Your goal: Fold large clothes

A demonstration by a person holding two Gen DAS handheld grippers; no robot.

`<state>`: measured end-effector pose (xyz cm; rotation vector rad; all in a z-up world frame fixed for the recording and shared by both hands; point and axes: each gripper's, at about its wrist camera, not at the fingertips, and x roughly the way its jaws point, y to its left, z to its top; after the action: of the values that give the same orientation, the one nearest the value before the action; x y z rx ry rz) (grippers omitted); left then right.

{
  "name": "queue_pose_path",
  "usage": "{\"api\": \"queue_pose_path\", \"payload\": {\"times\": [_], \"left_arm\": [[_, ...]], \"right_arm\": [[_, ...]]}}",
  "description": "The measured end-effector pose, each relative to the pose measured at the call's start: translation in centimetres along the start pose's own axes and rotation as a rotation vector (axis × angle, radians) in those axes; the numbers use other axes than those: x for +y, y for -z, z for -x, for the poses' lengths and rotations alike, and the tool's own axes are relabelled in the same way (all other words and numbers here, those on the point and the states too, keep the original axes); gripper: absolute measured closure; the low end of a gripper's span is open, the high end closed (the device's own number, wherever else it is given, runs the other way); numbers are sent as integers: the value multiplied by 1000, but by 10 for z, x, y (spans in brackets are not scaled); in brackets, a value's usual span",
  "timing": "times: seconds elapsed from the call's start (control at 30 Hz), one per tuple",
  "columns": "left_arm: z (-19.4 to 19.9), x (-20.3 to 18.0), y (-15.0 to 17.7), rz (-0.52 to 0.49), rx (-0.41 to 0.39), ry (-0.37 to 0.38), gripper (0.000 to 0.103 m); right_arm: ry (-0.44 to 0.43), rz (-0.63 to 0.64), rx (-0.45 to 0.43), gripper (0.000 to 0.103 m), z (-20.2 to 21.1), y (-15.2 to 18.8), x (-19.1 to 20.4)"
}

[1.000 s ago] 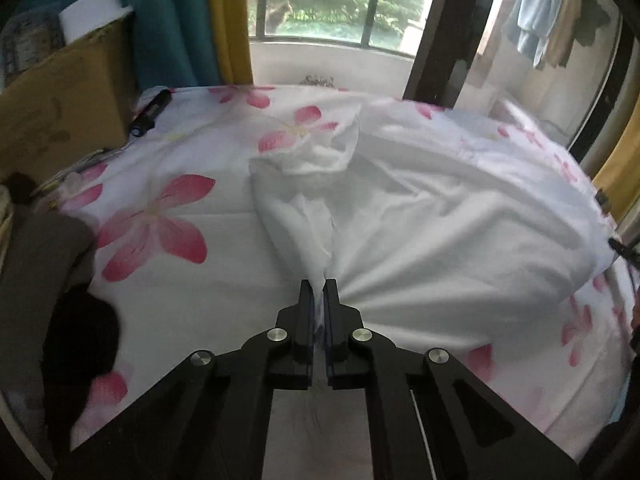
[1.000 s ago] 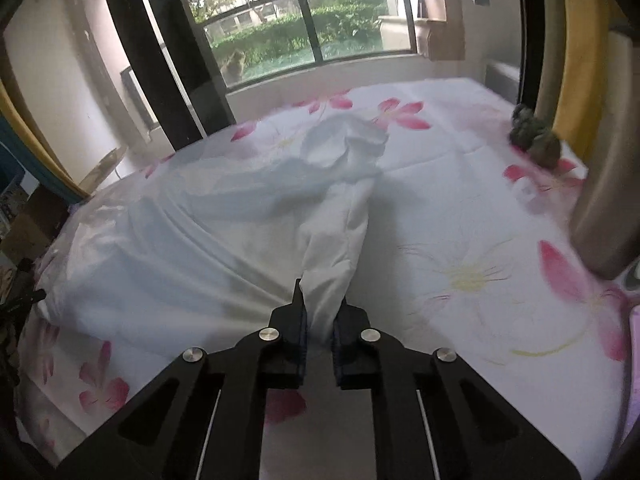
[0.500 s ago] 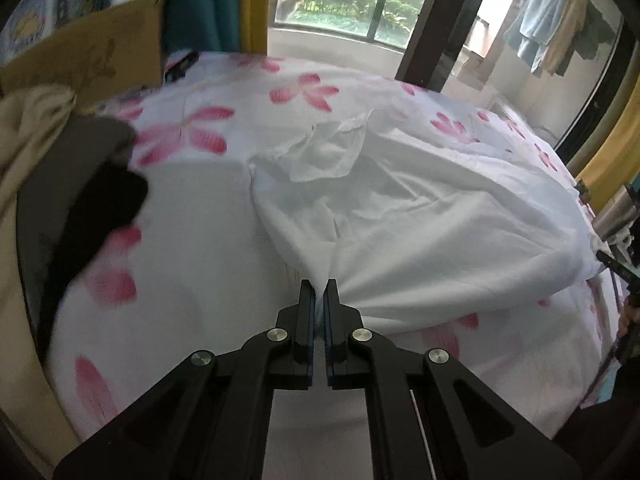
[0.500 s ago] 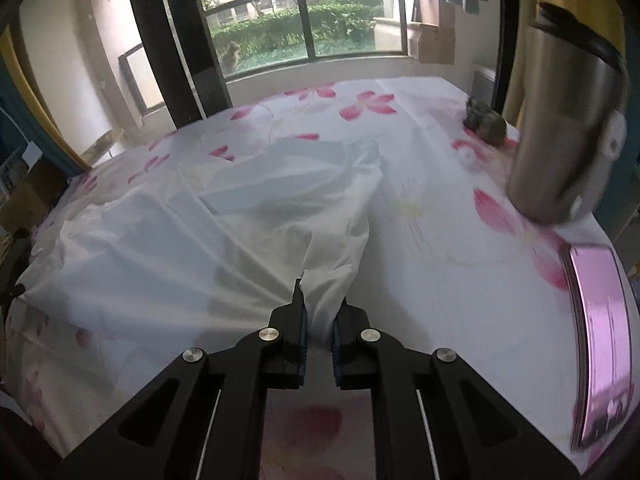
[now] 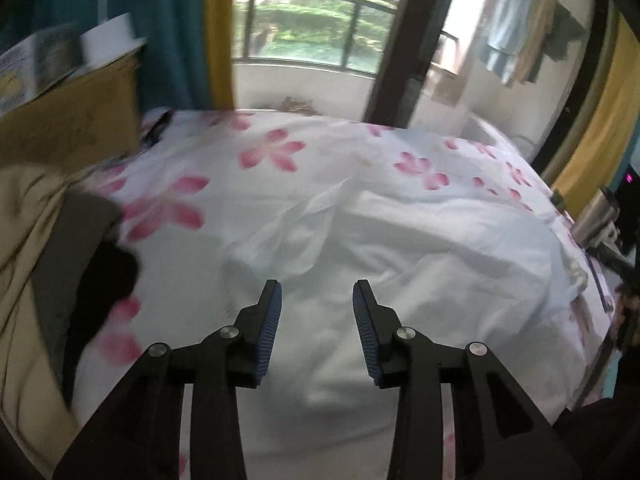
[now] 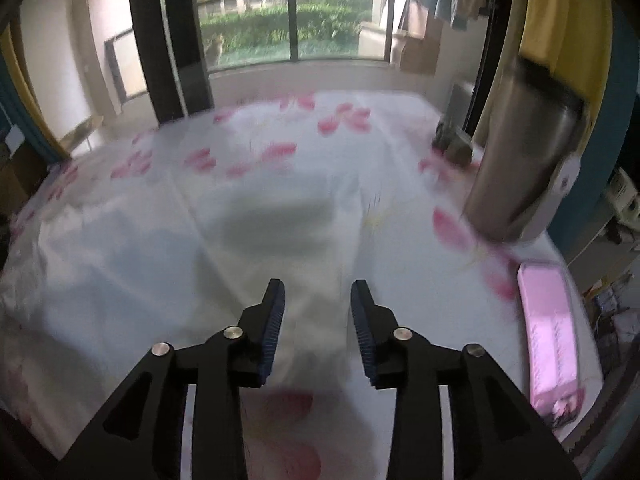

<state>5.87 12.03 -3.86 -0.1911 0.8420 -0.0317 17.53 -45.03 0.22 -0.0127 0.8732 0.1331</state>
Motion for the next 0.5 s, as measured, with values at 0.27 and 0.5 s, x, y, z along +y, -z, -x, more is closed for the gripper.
{"api": "queue_pose_path", "payload": {"times": [0.27,0.5], "left_arm": [[-74,-20,-21,-50,121,85,64],[-117,1,-36,-15,162,-3,64]], "right_arm": [[-106,76,10,68,-52,-45,34],[-149,107,95,68,-112,-67,53]]}}
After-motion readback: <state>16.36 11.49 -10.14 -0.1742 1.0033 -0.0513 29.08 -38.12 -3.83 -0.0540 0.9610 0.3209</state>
